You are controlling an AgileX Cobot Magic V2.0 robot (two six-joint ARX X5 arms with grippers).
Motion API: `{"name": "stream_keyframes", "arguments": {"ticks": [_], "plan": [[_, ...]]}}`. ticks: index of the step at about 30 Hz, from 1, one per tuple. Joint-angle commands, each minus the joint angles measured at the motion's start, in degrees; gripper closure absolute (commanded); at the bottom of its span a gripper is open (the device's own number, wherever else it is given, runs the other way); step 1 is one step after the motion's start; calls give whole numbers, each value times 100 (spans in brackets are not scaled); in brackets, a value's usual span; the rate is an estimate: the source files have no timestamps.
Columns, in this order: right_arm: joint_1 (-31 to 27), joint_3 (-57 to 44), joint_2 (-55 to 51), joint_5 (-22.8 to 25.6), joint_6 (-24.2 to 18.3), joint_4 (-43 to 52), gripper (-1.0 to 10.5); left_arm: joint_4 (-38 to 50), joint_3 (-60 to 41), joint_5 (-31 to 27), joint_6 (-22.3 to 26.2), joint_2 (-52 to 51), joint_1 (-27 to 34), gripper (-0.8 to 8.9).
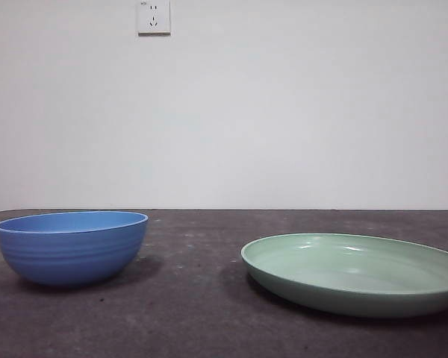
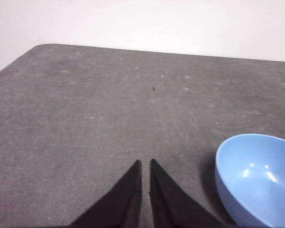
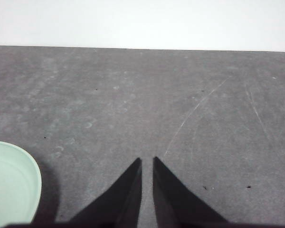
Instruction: Pick up the blue bowl, put it on the green plate, put it on desk
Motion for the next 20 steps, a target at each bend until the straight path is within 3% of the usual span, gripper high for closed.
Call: {"name": "stream_keyframes", "arguments": {"ticks": [1,5,8,14,17,20], "plan": [[0,-28,-15,11,-42,42,913,-13,-116,-33,-11,-9,13,785],[0,-28,-15,11,-39,39,913,-11,-116,-33,-26,-9,13,786],[0,-28,-15,-13,79,35,913,39,-116,-33,-710,-9,13,798],[0,7,-13,-616,715,131,936,72,-13,-31,-999,11,-4,798],[0,131,-11,-748,1231,125,936,76,170,-31,-1180,81,-15,798],[2,385,-9,-909,1856,122,936,76,437,-31,-1694,229,-59,798]]}}
